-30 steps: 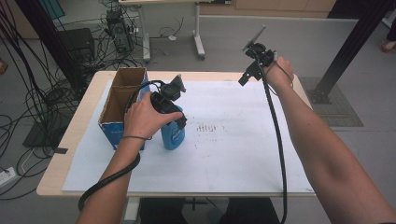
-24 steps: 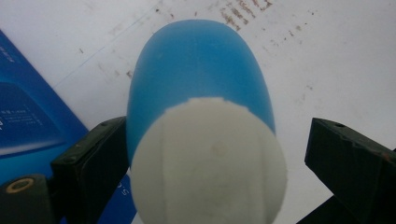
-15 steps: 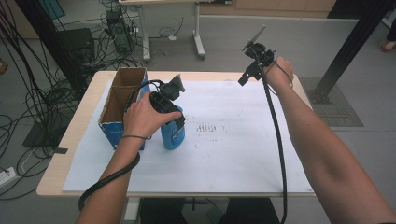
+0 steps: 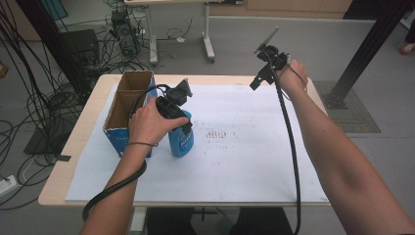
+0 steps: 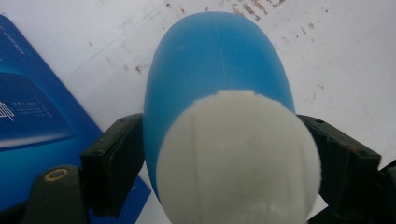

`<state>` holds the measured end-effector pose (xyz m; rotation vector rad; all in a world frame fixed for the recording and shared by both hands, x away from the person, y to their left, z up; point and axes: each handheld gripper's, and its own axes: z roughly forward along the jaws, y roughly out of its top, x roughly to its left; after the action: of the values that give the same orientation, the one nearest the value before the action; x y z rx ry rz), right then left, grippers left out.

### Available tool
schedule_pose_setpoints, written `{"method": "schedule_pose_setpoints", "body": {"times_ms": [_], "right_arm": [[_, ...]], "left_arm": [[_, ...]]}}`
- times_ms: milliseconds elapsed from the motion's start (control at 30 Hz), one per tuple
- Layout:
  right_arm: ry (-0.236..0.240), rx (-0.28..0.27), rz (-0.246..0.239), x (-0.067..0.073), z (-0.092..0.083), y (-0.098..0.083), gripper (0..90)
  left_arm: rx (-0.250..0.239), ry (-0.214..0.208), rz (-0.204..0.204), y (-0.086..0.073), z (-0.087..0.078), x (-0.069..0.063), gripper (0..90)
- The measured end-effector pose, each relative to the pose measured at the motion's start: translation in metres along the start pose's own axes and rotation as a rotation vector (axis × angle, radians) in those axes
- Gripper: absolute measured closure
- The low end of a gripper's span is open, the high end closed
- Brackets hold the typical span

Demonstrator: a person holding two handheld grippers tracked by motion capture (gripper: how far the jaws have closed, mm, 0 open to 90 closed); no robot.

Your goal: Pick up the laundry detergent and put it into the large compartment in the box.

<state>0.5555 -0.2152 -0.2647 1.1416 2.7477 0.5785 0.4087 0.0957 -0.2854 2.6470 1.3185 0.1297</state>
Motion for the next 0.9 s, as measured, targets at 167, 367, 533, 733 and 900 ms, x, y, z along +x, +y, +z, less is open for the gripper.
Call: {"method": "schedule_pose_setpoints", "body": {"times_ms": [167,367,533,733,900], "right_arm": [[0.003,-0.001,0.001,0.0005,0.0007,0.0002,4.0],[-0.001,0.001,-0.001,0.0012,0.0004,0.0006,3.9],[0.001,-0.002,-0.003,0.0015,-0.0004,0.0007,4.0],[0.0,-0.006,-0.003,0.0015,-0.0006,0.0005,4.0],[-0.001,-0.006,-0.002,0.0009,-0.0009,0.0002,4.0]], "left_arm": [[-0.007,0.002,-0.003,0.0008,-0.002,0.0005,22.0],[-0.005,0.004,-0.006,0.0007,-0.0019,0.001,24.2],[-0.005,0.0,-0.009,0.0002,-0.0012,0.0015,25.7],[-0.005,0.0,-0.011,0.0011,-0.0017,0.0018,28.0],[-0.008,0.003,-0.016,0.0011,-0.0033,0.0023,29.3]]}}
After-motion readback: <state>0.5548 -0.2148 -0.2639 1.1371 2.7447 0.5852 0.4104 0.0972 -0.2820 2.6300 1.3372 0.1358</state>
